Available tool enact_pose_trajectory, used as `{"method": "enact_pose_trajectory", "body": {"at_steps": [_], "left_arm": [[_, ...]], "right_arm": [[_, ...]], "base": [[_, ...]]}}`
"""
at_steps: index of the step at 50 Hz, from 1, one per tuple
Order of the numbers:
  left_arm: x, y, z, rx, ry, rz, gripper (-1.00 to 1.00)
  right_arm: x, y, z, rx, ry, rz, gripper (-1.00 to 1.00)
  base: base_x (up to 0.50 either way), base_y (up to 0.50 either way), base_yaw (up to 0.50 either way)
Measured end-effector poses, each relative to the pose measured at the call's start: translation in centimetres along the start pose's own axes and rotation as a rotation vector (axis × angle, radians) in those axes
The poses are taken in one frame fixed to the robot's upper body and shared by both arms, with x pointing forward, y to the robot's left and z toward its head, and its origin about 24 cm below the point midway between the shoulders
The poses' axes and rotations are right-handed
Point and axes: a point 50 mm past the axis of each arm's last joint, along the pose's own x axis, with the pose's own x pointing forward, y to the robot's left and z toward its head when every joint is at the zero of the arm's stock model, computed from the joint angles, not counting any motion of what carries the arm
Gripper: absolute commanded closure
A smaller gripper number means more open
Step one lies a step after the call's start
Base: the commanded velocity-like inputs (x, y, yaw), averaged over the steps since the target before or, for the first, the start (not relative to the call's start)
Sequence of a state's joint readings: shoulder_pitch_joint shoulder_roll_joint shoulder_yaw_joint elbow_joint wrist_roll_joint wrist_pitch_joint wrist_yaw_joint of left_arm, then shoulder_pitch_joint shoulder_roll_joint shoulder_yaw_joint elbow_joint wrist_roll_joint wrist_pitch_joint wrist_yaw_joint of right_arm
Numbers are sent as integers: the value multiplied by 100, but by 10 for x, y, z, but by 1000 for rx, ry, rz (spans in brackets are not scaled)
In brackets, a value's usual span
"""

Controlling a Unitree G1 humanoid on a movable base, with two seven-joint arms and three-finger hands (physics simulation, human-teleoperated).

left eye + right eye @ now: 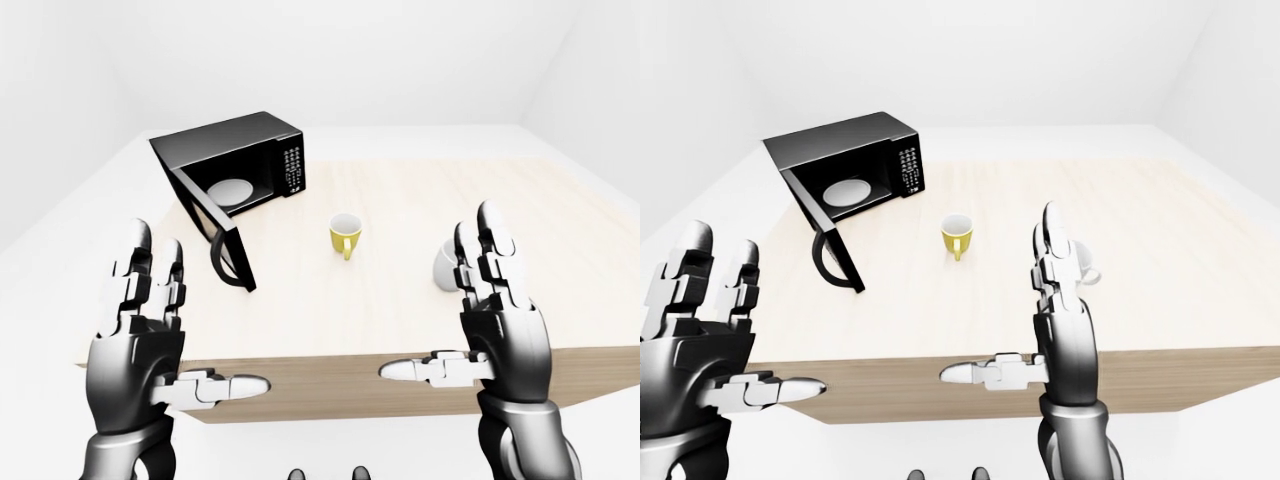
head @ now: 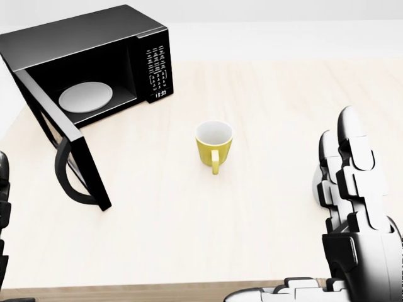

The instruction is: Close the microwave.

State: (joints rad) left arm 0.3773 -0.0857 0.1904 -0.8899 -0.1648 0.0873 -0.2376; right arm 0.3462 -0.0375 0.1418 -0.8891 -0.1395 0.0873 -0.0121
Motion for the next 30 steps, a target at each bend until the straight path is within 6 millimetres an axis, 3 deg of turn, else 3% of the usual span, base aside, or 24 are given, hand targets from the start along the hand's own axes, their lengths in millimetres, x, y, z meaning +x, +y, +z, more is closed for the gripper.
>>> {"method": "enact_pose_trajectory", "body": {"at_steps": [30], "left_arm": [[1,0,-3,5,12,-2,-100]], "right_arm": [[0,3,-5,-1,21,14,-100]], "base": [[0,50,0]]}}
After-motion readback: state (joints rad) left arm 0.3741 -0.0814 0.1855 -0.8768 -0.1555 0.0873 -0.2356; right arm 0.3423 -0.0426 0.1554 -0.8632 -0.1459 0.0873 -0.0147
